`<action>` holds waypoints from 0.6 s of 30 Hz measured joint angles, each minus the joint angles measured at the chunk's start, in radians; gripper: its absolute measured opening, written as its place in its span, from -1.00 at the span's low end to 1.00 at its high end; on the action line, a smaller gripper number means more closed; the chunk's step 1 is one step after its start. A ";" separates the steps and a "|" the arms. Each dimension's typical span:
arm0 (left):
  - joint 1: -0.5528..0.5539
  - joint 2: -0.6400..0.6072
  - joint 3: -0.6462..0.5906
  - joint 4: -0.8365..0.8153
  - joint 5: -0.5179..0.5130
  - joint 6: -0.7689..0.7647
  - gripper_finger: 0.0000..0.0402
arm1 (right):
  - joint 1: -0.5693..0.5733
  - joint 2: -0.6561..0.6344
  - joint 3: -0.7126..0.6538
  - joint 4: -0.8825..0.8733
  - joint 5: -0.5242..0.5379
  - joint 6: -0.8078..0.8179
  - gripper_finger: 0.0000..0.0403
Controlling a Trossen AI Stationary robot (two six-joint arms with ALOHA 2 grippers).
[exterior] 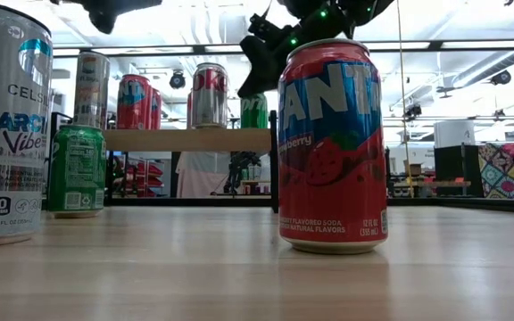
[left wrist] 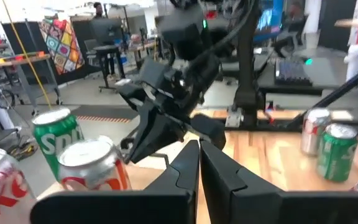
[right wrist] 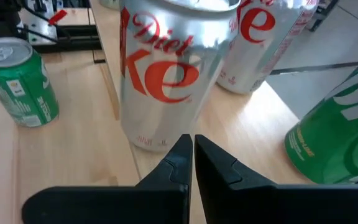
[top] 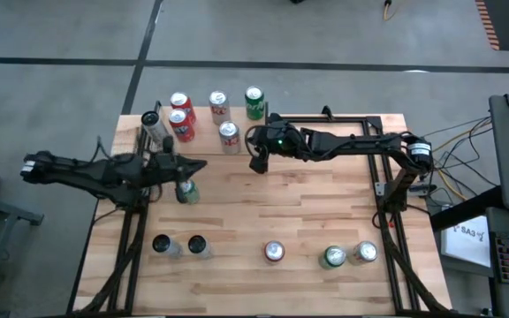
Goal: Place canned beverage on shelf
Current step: Put the top silver soda can aligned with the other silver soda can on the shelf
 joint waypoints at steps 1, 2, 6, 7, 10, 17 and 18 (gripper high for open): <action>0.000 0.022 0.000 0.013 -0.003 -0.001 -1.00 | -0.002 0.000 0.000 -0.001 0.000 -0.001 -0.96; 0.000 0.045 0.000 0.023 -0.013 -0.001 -1.00 | -0.002 0.004 0.000 0.000 0.000 -0.002 -0.96; 0.000 0.126 0.000 0.028 -0.136 -0.014 -1.00 | -0.002 0.008 -0.001 0.002 0.004 -0.008 -0.96; 0.000 0.141 0.000 0.028 -0.161 -0.016 -1.00 | -0.002 0.008 -0.001 0.005 0.004 -0.008 -0.96; 0.001 0.186 0.000 0.037 -0.186 -0.017 -1.00 | -0.002 0.008 -0.001 0.005 0.004 -0.003 -0.96; 0.006 0.263 0.000 0.047 -0.184 -0.014 -1.00 | -0.002 0.008 -0.002 0.008 0.004 0.006 -0.96; 0.010 0.272 0.000 0.048 -0.178 -0.014 -1.00 | -0.002 0.008 -0.004 0.009 0.004 0.006 -0.96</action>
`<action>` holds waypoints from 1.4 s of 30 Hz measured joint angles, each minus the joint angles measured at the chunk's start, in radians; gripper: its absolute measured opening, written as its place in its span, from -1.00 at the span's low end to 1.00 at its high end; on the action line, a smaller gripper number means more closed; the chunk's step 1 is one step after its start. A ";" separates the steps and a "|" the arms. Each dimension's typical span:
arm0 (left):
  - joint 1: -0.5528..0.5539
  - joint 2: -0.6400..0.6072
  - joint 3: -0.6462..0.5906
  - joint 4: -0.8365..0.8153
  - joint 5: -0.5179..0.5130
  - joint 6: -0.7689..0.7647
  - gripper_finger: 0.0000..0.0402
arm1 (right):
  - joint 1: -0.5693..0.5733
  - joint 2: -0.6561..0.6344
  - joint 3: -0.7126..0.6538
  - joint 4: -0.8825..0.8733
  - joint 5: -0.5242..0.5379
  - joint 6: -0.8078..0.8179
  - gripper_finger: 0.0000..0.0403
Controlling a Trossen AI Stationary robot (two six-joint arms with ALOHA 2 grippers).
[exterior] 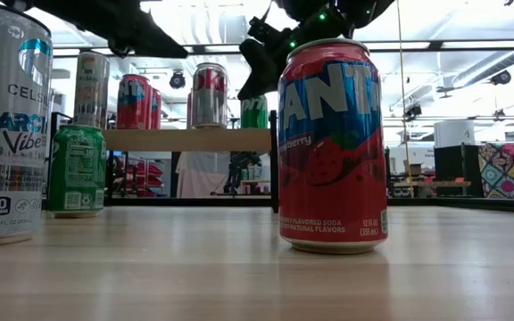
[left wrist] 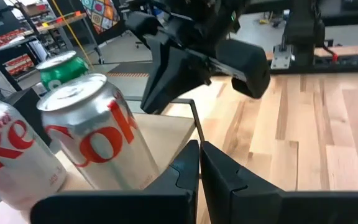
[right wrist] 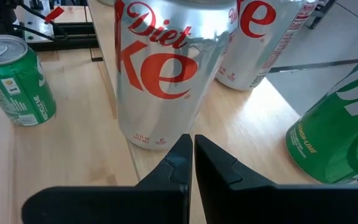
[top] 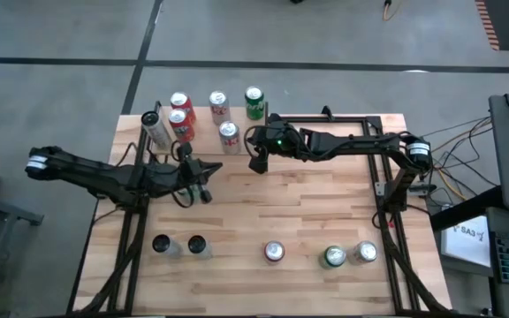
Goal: Place canned beverage on shelf
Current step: Put the top silver soda can aligned with the other silver soda can on the shelf
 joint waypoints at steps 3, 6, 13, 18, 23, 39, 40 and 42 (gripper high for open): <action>0.020 0.024 0.000 0.004 0.033 0.000 -1.00 | 0.001 0.000 -0.012 0.017 0.000 0.016 -0.96; 0.050 0.045 0.000 0.011 0.048 0.006 -1.00 | 0.002 0.000 -0.022 0.017 0.000 0.028 -0.96; 0.130 0.099 -0.001 0.067 0.097 0.019 -1.00 | 0.002 0.000 -0.028 0.022 0.000 0.038 -0.96; 0.162 0.119 -0.001 0.084 0.098 0.019 -1.00 | 0.002 0.000 -0.028 0.034 0.000 0.038 -0.96; 0.178 0.146 -0.001 0.142 0.098 0.023 -1.00 | 0.002 0.000 -0.028 0.044 0.000 0.037 -0.96; 0.199 0.237 -0.001 0.268 -0.012 0.014 -1.00 | 0.002 0.001 -0.028 0.044 0.000 0.035 -0.96; 0.199 0.235 -0.001 0.268 -0.019 0.010 -1.00 | 0.002 0.001 -0.028 0.046 0.000 0.035 -0.96; 0.199 0.232 -0.001 0.267 -0.027 0.000 -1.00 | 0.000 0.001 -0.028 0.053 0.000 0.032 -0.96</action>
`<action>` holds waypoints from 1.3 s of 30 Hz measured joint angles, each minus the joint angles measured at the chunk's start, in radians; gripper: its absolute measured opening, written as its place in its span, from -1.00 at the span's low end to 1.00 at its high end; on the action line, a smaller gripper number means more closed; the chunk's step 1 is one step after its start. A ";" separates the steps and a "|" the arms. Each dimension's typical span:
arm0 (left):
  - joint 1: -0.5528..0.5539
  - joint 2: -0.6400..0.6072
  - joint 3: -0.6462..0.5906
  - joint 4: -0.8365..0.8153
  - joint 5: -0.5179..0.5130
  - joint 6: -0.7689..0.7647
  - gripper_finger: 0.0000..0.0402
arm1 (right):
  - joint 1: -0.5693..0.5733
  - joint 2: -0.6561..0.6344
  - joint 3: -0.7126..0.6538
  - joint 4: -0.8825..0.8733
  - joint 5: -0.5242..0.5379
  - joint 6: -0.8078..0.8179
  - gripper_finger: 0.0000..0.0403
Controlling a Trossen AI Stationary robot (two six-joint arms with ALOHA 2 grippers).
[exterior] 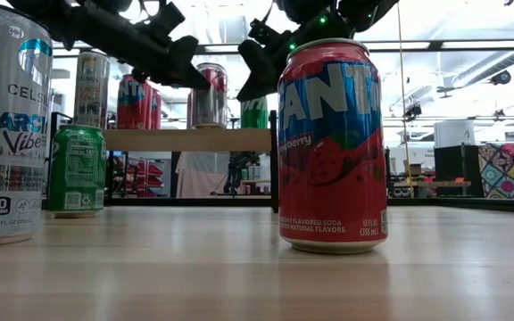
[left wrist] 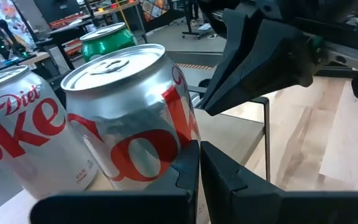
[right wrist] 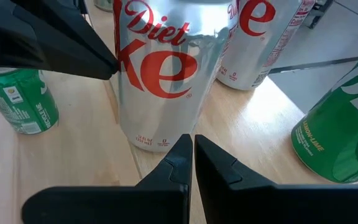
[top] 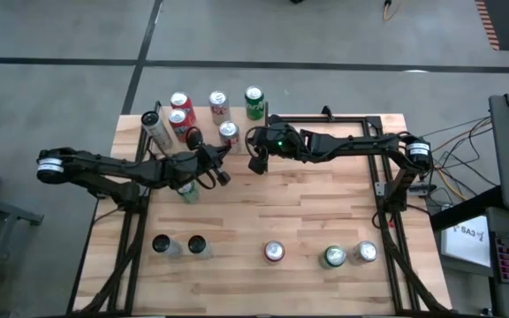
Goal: Place canned beverage on shelf
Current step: Put the top silver soda can aligned with the other silver soda can on the shelf
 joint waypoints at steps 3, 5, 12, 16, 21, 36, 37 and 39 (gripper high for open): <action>0.000 -0.010 0.000 -0.004 -0.004 -0.003 -1.00 | 0.000 0.000 0.000 0.025 0.000 -0.016 -0.96; 0.000 -0.017 0.000 -0.008 -0.005 -0.003 -1.00 | 0.000 0.006 0.000 0.061 0.000 -0.023 -0.96; -0.016 -0.078 0.000 -0.068 -0.005 -0.009 -1.00 | -0.009 0.035 0.000 0.132 0.001 -0.023 -0.96; -0.043 -0.136 0.000 -0.090 -0.004 -0.005 -1.00 | -0.009 0.059 0.000 0.154 0.003 -0.023 -0.96; -0.068 -0.226 0.000 -0.126 -0.004 0.014 -1.00 | -0.006 0.078 0.007 0.177 0.000 -0.023 -0.96; -0.085 -0.334 -0.002 -0.307 0.056 0.022 -1.00 | 0.008 0.143 0.033 0.249 -0.035 -0.019 -0.96; -0.085 -0.334 -0.002 -0.323 0.061 0.020 -1.00 | 0.009 0.143 0.033 0.248 -0.034 -0.019 -0.96; -0.085 -0.323 -0.003 -0.332 0.064 0.018 -1.00 | 0.009 0.143 0.033 0.248 -0.034 -0.019 -0.96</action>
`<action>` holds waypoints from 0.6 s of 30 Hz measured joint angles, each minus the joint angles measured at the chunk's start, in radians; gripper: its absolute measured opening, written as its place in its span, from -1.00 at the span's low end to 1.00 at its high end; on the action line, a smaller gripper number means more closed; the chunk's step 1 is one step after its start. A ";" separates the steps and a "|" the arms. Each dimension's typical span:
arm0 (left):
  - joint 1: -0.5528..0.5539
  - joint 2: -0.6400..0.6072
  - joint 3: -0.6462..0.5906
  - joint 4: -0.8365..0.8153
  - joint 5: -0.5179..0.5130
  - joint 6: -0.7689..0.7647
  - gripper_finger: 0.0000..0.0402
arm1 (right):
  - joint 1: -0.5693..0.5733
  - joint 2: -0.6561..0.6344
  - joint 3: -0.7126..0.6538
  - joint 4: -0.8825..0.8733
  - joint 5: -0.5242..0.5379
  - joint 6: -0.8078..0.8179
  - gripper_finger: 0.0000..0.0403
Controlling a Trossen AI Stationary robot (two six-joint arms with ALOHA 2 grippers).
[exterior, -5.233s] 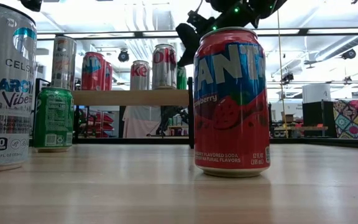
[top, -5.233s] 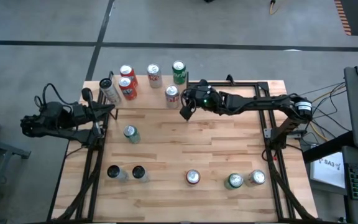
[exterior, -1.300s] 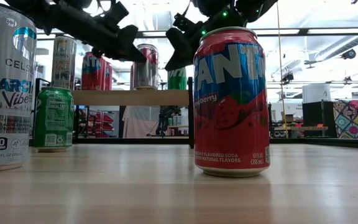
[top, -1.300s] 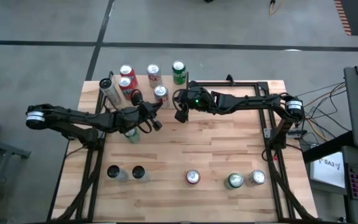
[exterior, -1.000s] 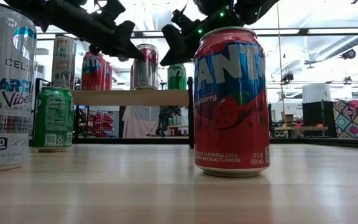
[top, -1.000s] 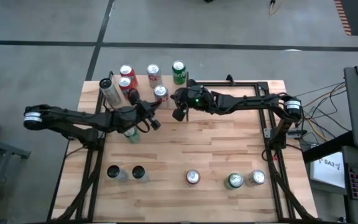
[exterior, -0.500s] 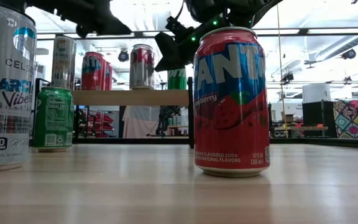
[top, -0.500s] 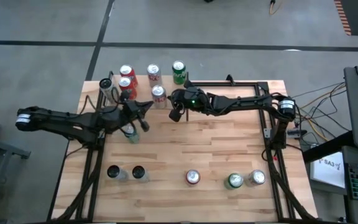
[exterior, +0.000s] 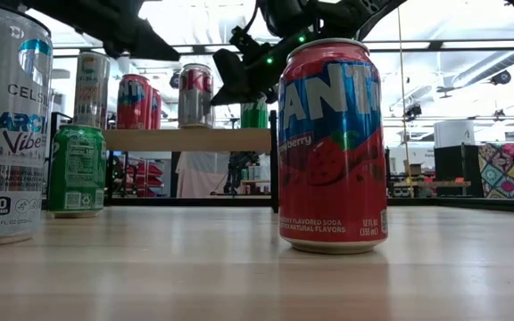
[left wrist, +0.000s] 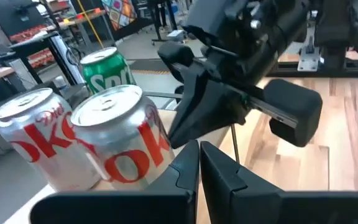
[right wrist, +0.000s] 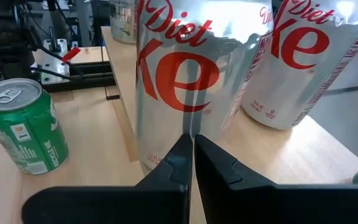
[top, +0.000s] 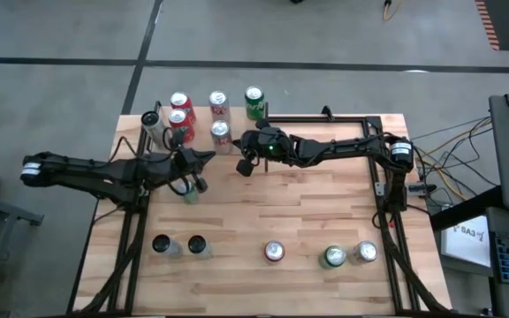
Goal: Place canned beverage on shelf
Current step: Put the top silver soda can aligned with the other silver soda can on the shelf
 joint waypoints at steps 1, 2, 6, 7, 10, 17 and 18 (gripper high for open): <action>0.000 0.005 -0.001 0.000 0.000 -0.003 -1.00 | 0.003 0.000 0.000 0.000 0.000 0.000 -0.96; 0.000 0.011 -0.003 -0.003 0.000 -0.005 -1.00 | 0.004 0.000 0.000 0.000 0.000 -0.002 -0.96; 0.001 0.045 -0.003 -0.001 -0.004 -0.005 -1.00 | 0.007 -0.003 0.000 -0.011 0.008 -0.004 -0.96; 0.001 0.053 -0.003 0.000 -0.005 -0.005 -1.00 | 0.007 -0.008 0.000 -0.019 0.008 -0.004 -0.96; 0.006 0.076 -0.003 0.003 -0.010 -0.004 -1.00 | 0.007 -0.026 0.000 -0.045 0.028 -0.004 -0.96; 0.035 0.127 -0.003 0.010 -0.065 -0.003 -1.00 | 0.015 -0.067 0.000 -0.126 0.062 -0.003 -0.96; 0.041 0.135 -0.003 0.013 -0.066 -0.003 -1.00 | 0.017 -0.071 0.000 -0.130 0.062 -0.003 -0.96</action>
